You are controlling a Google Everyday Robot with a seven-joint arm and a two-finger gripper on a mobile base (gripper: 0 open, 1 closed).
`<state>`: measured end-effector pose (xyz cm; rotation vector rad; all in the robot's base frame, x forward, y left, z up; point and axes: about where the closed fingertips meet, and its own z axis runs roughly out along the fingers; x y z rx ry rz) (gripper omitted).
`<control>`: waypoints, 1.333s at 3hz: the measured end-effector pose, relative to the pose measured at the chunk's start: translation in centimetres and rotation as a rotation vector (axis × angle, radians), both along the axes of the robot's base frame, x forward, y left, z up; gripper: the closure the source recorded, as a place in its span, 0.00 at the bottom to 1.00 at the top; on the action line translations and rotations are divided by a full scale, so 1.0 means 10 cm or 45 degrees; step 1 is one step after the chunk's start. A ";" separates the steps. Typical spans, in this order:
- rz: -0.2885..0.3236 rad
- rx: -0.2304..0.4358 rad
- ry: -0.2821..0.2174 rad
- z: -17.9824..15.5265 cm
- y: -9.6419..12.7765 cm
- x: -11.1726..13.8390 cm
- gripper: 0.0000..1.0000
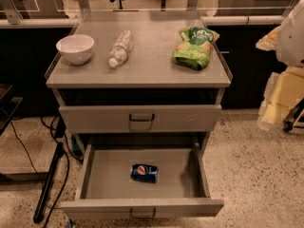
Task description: Pick pepsi can from middle drawer and place on counter
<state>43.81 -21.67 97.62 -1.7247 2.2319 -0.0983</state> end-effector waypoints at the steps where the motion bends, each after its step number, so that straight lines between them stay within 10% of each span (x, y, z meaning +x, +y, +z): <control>1: 0.000 0.000 0.000 0.00 0.00 0.00 0.00; 4: 0.056 -0.012 0.066 -0.68 0.54 0.02 0.00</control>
Offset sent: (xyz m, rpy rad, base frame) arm 0.0076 0.0270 -0.0350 -0.0477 -0.0149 0.0416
